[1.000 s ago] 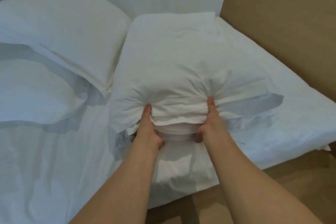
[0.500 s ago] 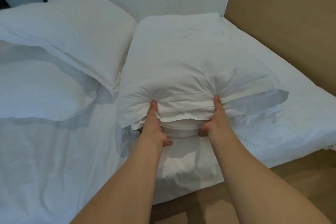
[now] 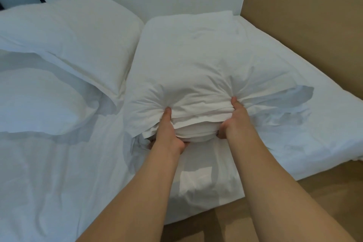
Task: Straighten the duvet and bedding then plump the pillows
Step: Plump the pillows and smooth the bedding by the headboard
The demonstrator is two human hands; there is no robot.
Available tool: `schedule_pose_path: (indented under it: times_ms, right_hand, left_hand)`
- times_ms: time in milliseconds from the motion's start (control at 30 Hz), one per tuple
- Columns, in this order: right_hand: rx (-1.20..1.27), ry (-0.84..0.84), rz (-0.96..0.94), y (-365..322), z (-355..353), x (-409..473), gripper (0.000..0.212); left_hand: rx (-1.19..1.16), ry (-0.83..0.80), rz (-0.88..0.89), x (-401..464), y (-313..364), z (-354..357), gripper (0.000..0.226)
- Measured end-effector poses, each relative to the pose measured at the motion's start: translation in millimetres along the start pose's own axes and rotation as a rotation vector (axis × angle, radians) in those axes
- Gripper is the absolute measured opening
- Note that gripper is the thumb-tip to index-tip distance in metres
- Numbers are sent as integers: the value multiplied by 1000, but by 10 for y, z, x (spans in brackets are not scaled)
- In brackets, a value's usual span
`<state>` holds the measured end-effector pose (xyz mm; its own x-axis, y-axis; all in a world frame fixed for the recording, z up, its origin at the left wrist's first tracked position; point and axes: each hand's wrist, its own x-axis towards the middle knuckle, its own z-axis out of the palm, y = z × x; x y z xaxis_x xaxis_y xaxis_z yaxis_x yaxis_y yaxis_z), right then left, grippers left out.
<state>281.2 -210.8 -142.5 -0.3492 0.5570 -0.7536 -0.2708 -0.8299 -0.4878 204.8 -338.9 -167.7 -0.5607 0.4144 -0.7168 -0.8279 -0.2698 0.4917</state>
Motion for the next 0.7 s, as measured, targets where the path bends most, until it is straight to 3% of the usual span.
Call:
schedule_pose_path:
  times_ms: [100, 167, 200, 233, 300, 367, 400, 433, 533, 700]
  right_hand:
    - [-8, -3, -16, -3, 3, -27, 28]
    - [1, 6, -44, 30, -3, -71, 27]
    - [4, 10, -61, 45, -6, -102, 30]
    - [2, 9, -83, 53, -5, -126, 33]
    - [-6, 1, -117, 41, 15, -181, 31]
    - [-24, -14, -117, 9, 41, -271, 21]
    - [-24, -39, -113, -18, 60, -334, 19]
    - [-25, -70, -110, -48, 77, -399, 18]
    - [-63, -135, -95, -192, 135, -622, 24]
    - [-137, -227, -88, -295, 318, -732, 26]
  left_hand:
    - [87, 149, 62, 8, 22, -8, 78]
    - [276, 362, 140, -53, 30, -27, 110]
    - [437, 492, 236, -151, 8, -46, 114]
    - [623, 616, 416, -254, -33, -81, 108]
    - [1025, 723, 1062, -482, -85, -179, 84]
    - [1464, 539, 1668, -606, -86, -254, 83]
    - [1682, 410, 1787, -633, -51, -256, 94]
    - [1893, 315, 1767, -571, 5, -260, 110]
    - [2364, 276, 1388, -369, 160, -179, 146]
    - [2450, 411, 1316, -37, 70, -62, 142]
